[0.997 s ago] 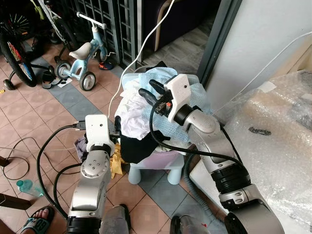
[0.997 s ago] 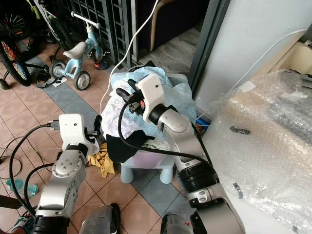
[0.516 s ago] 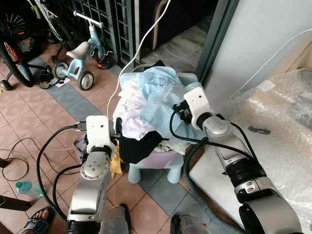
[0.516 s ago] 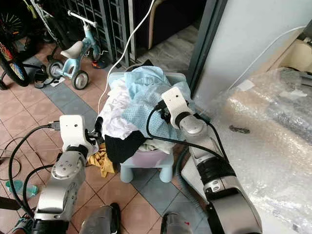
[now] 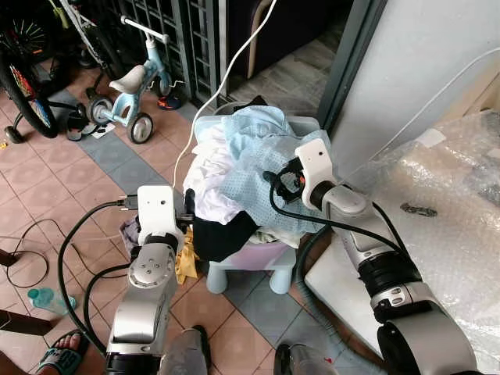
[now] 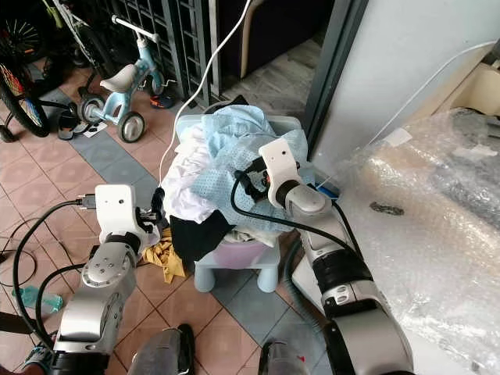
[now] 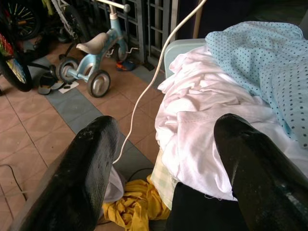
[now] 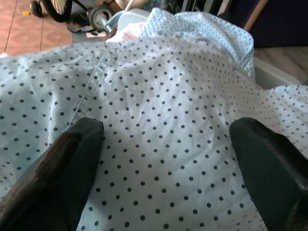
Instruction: Clothes washing
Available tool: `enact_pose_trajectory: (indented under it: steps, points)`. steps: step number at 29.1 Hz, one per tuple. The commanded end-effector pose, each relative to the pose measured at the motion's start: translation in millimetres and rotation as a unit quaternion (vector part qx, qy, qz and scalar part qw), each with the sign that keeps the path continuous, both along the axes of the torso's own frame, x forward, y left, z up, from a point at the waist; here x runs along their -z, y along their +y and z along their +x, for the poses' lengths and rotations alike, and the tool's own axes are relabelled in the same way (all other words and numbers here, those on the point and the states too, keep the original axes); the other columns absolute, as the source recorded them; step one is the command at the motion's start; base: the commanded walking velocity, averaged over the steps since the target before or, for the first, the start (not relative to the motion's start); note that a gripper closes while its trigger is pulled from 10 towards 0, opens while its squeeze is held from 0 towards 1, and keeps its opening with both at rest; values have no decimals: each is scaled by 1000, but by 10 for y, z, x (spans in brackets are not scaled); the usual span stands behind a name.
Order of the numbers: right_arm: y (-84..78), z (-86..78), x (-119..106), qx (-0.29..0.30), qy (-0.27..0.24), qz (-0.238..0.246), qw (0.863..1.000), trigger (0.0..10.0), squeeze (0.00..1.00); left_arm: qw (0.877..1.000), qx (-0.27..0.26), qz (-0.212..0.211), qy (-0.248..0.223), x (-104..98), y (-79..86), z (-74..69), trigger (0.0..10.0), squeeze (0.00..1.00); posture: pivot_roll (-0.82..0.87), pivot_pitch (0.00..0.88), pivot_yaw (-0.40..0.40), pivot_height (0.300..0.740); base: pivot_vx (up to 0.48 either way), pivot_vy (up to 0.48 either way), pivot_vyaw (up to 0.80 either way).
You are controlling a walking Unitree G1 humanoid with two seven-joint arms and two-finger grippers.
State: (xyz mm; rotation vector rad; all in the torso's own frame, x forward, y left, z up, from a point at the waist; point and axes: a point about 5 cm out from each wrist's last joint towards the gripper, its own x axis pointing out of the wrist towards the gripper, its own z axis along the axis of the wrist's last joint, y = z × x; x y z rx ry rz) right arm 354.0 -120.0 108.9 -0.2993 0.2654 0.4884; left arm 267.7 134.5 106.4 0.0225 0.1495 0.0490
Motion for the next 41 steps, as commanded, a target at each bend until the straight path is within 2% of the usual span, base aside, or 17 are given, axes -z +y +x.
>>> enact_pose_trajectory:
  steps: [1, 4, 8, 9, 10, 11, 13, 14, 15, 16, 17, 36, 39, 40, 41]
  points:
    - [-14, -35, 121, -9, 9, -58, 998, 10000, 1000, 1000, 4, 2, -4, -31, -9, 1, 10000, 0, 71, 157, -6, 740, 0, 0, 0]
    - [35, -78, 220, -11, 35, -39, 999, 10000, 1000, 1000, 5, 1, -4, -32, -12, 1, 10000, 0, 72, 158, -7, 740, 0, 0, 0]
    - [74, -133, 358, -11, 62, -38, 997, 10000, 1000, 1000, 5, 0, -4, -33, -16, 1, 10000, 0, 73, 158, -8, 740, 0, 0, 0]
    - [85, -141, 376, -13, 67, -35, 997, 9255, 1000, 1000, 5, 0, -4, -33, -16, 2, 10000, 0, 74, 158, -8, 740, 0, 0, 0]
    - [93, -145, 385, -14, 70, -33, 997, 9255, 1000, 1000, 5, 0, -4, -33, -17, 2, 10000, 0, 74, 158, -8, 740, 0, 0, 0]
    - [102, -151, 401, -14, 71, -35, 997, 0, 1000, 1000, 5, 0, -4, -31, -13, 4, 10000, 0, 74, 159, -10, 740, 0, 0, 0]
    - [113, -154, 415, -15, 72, -36, 997, 0, 1000, 1000, 4, 0, -3, -30, -12, 5, 10000, 0, 73, 159, -10, 740, 0, 0, 0]
    - [130, -160, 426, -19, 74, -37, 996, 0, 804, 1000, 4, 0, -4, -30, -13, 6, 10000, 0, 74, 158, -11, 740, 0, 0, 0]
    - [134, -161, 429, -20, 75, -37, 996, 0, 498, 1000, 4, 0, -4, -30, -14, 7, 10000, 0, 73, 158, -12, 740, 0, 0, 0]
    - [134, -161, 429, -20, 75, -37, 996, 0, 498, 1000, 4, 0, -4, -30, -14, 7, 10000, 0, 73, 158, -12, 740, 0, 0, 0]
    - [140, -163, 434, -22, 76, -38, 996, 0, 8, 1000, 4, 0, -4, -29, -14, 9, 10000, 0, 73, 158, -12, 740, 0, 0, 0]
    - [143, -130, 414, -17, 65, -31, 997, 0, 0, 1000, 5, 2, -10, -46, -19, 49, 10000, 0, 73, 145, -13, 740, 0, 0, 0]
    - [143, -130, 420, -9, 67, -22, 997, 0, 0, 1000, 5, 2, -10, -46, -15, 51, 10000, 0, 72, 142, -12, 740, 0, 0, 0]
    - [144, -129, 425, 10, 75, 7, 997, 0, 0, 1000, 20, -9, 4, -21, -28, 49, 10000, 0, 70, 140, -12, 740, 0, 0, 0]
    - [144, -129, 425, 10, 75, 7, 997, 0, 0, 1000, 20, -9, 4, -21, -28, 49, 10000, 0, 70, 140, -12, 740, 0, 0, 0]
